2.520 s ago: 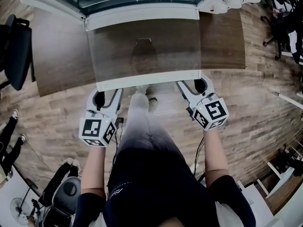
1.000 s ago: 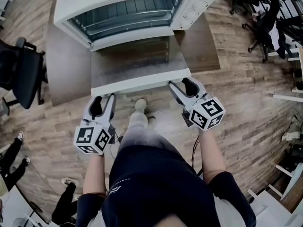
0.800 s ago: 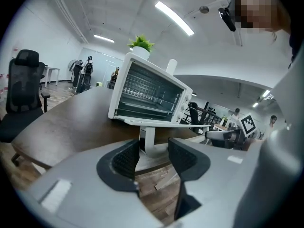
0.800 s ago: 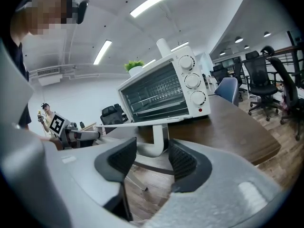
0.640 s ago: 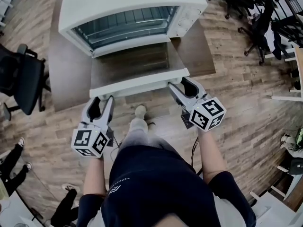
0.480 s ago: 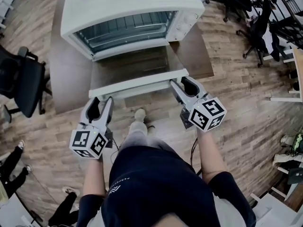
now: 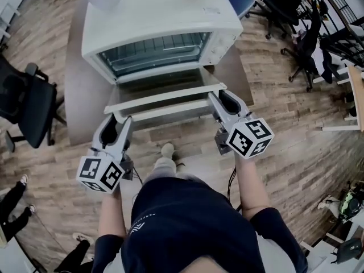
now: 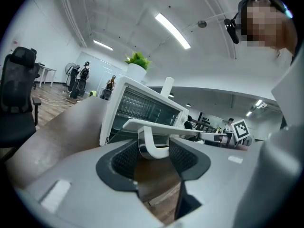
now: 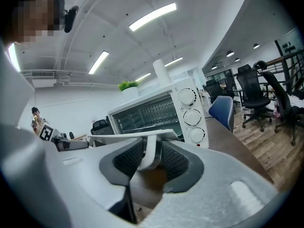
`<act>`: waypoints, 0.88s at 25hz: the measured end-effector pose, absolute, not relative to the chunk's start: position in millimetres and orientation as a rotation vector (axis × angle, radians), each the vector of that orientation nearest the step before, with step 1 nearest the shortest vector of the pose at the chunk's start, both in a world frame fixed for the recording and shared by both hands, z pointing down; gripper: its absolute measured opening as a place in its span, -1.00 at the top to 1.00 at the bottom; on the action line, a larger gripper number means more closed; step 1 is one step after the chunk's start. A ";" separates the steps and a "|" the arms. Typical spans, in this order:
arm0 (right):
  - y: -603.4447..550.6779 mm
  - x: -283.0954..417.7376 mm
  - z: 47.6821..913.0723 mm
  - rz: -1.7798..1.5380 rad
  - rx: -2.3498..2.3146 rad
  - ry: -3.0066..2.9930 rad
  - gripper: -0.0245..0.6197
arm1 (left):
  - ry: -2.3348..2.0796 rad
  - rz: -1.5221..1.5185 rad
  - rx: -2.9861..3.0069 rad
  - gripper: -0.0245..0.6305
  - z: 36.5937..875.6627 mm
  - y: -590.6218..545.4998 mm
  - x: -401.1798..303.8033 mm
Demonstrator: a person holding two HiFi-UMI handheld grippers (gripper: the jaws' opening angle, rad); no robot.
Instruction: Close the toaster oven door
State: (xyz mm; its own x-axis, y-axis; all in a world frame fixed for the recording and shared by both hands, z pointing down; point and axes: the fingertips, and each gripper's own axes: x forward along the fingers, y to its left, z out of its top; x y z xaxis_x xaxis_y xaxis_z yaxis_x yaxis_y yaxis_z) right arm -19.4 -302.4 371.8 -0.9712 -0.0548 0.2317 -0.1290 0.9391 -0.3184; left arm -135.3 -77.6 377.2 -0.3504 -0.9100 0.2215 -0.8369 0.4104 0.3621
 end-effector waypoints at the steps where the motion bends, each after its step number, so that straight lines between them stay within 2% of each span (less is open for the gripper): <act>1: -303.8 -21.5 367.6 0.485 0.140 -2.883 0.55 | -2.293 -0.271 1.500 0.26 373.2 -78.7 -137.7; 22: -339.3 -86.5 308.1 0.656 0.210 -2.973 0.52 | -2.396 -0.410 1.522 0.25 313.5 -105.7 -204.1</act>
